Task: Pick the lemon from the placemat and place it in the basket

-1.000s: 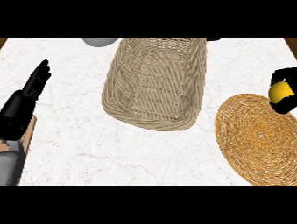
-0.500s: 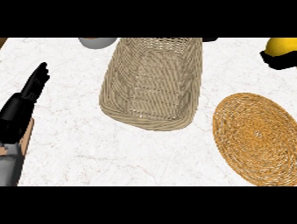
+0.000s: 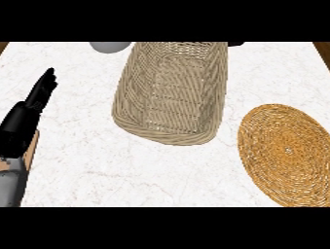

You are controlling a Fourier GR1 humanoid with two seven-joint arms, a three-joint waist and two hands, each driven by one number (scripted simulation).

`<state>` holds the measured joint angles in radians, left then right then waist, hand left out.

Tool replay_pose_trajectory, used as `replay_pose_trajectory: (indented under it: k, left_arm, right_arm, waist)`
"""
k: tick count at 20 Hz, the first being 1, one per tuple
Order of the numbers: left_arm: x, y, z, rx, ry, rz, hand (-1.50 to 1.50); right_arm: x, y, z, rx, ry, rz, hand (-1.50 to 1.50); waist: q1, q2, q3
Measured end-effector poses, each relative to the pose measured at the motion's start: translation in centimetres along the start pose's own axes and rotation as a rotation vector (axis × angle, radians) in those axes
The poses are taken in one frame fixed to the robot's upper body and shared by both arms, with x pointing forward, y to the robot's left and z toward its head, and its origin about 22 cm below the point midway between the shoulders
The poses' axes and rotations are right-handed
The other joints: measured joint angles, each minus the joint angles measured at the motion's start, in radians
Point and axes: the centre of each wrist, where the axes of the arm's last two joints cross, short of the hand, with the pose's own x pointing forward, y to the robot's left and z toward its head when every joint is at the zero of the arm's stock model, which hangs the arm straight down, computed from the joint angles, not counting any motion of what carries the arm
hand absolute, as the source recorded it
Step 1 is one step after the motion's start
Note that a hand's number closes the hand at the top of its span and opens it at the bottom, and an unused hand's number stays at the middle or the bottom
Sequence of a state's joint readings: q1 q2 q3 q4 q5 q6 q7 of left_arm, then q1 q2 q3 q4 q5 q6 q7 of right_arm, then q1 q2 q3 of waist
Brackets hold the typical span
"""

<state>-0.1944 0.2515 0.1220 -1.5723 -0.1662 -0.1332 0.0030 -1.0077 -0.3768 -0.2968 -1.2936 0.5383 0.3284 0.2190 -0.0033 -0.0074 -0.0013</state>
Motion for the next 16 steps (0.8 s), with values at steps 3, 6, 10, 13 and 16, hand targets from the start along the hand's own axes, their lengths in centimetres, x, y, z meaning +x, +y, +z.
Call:
replay_pose_trajectory:
  k: [3, 6, 10, 13, 16]
  left_arm:
    - [0.1, -0.1, -0.3, -0.002, -0.004, -0.003, 0.00]
    - [0.2, 0.0, -0.2, -0.001, -0.011, -0.002, 0.00]
    - [0.4, 0.3, -0.5, -0.003, -0.009, -0.004, 0.00]
    - [0.2, 0.0, -0.4, -0.010, -0.012, -0.001, 0.00]
    - [-0.1, -0.2, -0.5, -0.006, -0.012, 0.002, 0.00]
  right_arm:
    - [4.3, 0.6, -0.9, 0.048, -0.002, -0.017, 1.50]
    - [7.5, 1.3, -1.7, 0.095, 0.004, -0.021, 1.50]
    - [10.6, 2.7, -2.7, 0.136, 0.030, -0.023, 1.50]
    - [12.3, 4.4, -3.5, 0.179, 0.065, -0.023, 1.50]
    - [13.5, 5.4, -4.5, 0.233, 0.096, -0.005, 1.50]
  waist:
    - [0.003, 0.001, 0.000]
    - [0.008, 0.003, 0.000]
    - [0.011, 0.005, 0.000]
    - [0.015, 0.007, 0.000]
    - [0.017, 0.009, 0.000]
